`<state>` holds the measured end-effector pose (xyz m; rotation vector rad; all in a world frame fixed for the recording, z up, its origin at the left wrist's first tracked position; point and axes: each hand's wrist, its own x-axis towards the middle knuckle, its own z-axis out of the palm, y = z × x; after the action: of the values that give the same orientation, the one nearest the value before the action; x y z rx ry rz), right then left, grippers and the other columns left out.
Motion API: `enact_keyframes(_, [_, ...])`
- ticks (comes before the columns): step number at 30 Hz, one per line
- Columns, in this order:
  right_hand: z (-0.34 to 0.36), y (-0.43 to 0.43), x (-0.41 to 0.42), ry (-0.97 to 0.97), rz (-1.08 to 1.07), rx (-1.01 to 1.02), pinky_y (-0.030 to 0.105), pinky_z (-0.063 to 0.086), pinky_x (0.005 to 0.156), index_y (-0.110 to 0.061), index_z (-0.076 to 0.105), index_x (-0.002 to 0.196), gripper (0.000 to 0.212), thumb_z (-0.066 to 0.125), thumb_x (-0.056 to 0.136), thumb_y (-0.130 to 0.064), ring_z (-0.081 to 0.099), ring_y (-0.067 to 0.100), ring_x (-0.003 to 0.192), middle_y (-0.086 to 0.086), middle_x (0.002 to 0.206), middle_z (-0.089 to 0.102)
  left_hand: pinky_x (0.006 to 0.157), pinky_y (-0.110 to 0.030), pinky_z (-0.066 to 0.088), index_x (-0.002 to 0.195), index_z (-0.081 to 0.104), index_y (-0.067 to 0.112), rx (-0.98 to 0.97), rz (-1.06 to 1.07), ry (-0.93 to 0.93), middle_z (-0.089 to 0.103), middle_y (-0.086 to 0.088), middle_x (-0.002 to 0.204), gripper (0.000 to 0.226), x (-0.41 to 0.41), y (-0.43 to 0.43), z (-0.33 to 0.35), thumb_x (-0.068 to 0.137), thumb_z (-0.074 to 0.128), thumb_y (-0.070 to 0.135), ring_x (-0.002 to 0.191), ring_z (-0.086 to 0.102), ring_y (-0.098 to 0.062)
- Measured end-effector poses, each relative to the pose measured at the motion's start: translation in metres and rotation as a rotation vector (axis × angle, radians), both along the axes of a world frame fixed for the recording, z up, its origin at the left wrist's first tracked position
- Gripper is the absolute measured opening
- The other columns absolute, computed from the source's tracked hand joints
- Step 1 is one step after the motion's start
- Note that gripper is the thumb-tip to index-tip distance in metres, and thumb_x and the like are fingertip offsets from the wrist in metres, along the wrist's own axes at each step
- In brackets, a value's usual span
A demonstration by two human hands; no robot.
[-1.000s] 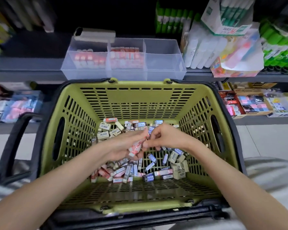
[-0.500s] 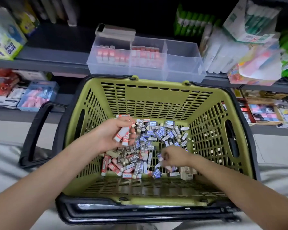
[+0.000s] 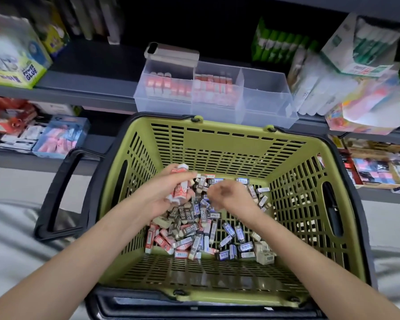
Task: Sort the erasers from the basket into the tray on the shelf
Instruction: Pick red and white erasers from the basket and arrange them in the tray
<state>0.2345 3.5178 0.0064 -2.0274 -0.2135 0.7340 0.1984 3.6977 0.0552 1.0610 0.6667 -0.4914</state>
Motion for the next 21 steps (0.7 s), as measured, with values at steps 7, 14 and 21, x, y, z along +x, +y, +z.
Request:
enact_keyframes(7, [-0.077,-0.008,-0.019,-0.214,0.556,-0.716,0.029,0.044,0.084,0.003,0.065,0.095,0.023,0.046,0.092,-0.010,0.057,0.028,0.098,0.017,0.100,0.063,0.042,-0.019,0.046,0.105,0.057,0.008,-0.051,0.011,-0.067,0.060,-0.006,0.077,0.043,0.003,0.008,0.012,0.066,0.073,0.018,0.048,0.058,-0.012])
enact_keyframes(14, [-0.090,-0.006,-0.026,-0.138,0.489,-0.530,0.033,0.048,0.078,-0.022,0.031,0.143,0.049,0.046,0.097,-0.025,0.052,0.020,0.080,0.009,0.126,0.037,0.042,-0.021,0.048,0.100,0.057,0.010,-0.086,0.042,-0.126,0.062,-0.003,0.061,0.040,0.004,0.010,0.017,0.064,0.073,0.018,0.048,0.058,-0.013])
enact_keyframes(21, [-0.096,-0.003,-0.028,-0.317,0.564,-0.589,0.030,0.048,0.082,-0.027,0.041,0.140,0.043,0.046,0.097,-0.033,0.054,0.026,0.102,0.008,0.118,0.043,0.044,-0.022,0.049,0.102,0.056,0.009,-0.085,0.020,-0.163,0.061,-0.005,0.069,0.044,0.003,0.009,0.018,0.063,0.073,0.019,0.050,0.058,-0.013])
